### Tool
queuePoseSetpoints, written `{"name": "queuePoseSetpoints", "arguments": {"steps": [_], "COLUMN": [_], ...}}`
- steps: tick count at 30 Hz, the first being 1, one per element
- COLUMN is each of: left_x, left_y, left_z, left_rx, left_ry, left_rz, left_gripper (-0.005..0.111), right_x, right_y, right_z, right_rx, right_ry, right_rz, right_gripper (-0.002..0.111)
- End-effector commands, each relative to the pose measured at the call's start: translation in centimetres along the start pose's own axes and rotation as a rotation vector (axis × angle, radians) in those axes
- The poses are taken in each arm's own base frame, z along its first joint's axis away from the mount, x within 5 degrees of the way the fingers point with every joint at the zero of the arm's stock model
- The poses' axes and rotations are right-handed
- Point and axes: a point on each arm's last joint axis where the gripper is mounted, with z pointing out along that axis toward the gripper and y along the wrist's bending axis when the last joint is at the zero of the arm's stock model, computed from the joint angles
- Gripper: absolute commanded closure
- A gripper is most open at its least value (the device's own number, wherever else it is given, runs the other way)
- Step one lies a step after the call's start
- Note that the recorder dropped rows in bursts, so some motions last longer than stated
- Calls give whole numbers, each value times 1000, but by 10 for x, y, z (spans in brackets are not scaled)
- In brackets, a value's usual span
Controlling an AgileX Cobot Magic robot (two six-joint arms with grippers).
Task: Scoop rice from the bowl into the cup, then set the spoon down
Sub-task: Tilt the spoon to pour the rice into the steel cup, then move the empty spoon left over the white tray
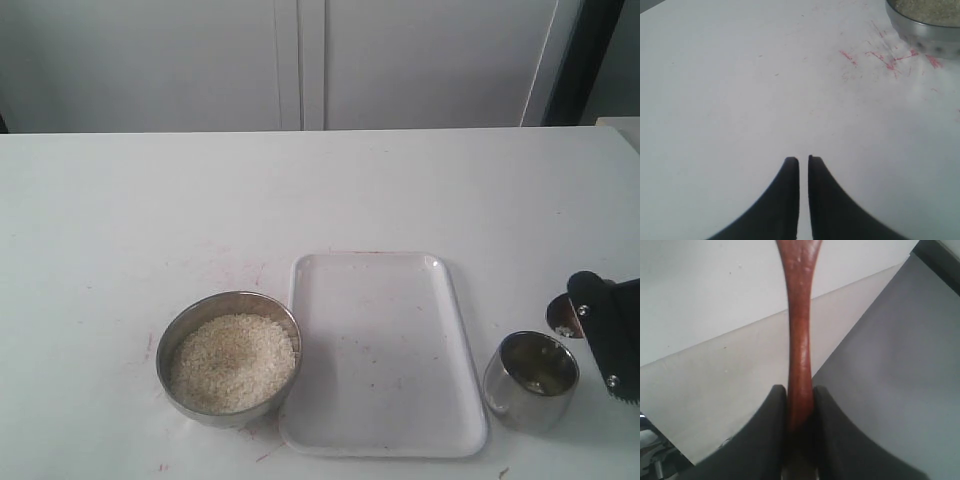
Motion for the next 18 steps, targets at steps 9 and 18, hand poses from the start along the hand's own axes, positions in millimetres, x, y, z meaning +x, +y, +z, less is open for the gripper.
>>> {"name": "queuePoseSetpoints", "arguments": {"steps": [9, 18], "left_x": [7, 7], "left_y": [-2, -2], "left_z": [1, 1], "left_rx": [23, 23], "left_ry": [54, 54], "left_rz": [-9, -9], "left_gripper": [92, 92], "right_x": [-3, -3], "right_y": [-1, 0], "right_z": [-4, -4], "right_rx": [28, 26], "right_ry": [-2, -4], "right_rz": [-30, 5], "right_gripper": [108, 108]}}
